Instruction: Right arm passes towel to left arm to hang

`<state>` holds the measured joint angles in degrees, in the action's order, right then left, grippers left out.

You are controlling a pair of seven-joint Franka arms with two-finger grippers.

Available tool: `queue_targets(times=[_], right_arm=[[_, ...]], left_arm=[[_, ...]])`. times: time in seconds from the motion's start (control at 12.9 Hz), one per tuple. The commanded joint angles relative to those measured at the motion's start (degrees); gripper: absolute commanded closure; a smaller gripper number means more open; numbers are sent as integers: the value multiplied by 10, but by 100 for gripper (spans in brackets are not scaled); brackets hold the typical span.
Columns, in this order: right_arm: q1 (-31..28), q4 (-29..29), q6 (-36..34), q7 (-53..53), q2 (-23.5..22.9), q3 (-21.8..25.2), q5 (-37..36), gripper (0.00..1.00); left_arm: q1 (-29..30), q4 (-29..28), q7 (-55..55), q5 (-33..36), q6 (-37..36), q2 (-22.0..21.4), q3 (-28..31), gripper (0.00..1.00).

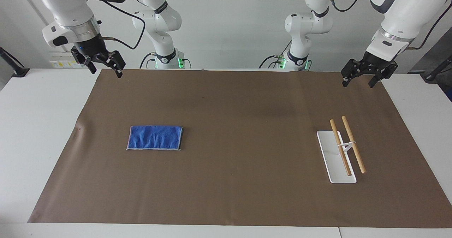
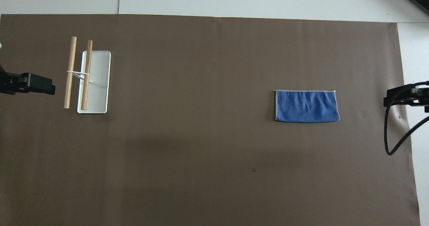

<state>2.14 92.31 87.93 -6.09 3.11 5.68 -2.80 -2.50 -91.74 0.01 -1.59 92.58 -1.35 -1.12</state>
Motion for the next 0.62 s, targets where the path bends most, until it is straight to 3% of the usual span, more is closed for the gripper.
queue_targets(times=[0.0,0.54], right_arm=[[0,19,14,-16,15,-5,-3,0],[0,20,15,-10,15,-4,-3,0]], left_arm=[[5,-18,-5,12,12,-16,-4,0],[5,-19,-4,12,12,-16,-5,0]])
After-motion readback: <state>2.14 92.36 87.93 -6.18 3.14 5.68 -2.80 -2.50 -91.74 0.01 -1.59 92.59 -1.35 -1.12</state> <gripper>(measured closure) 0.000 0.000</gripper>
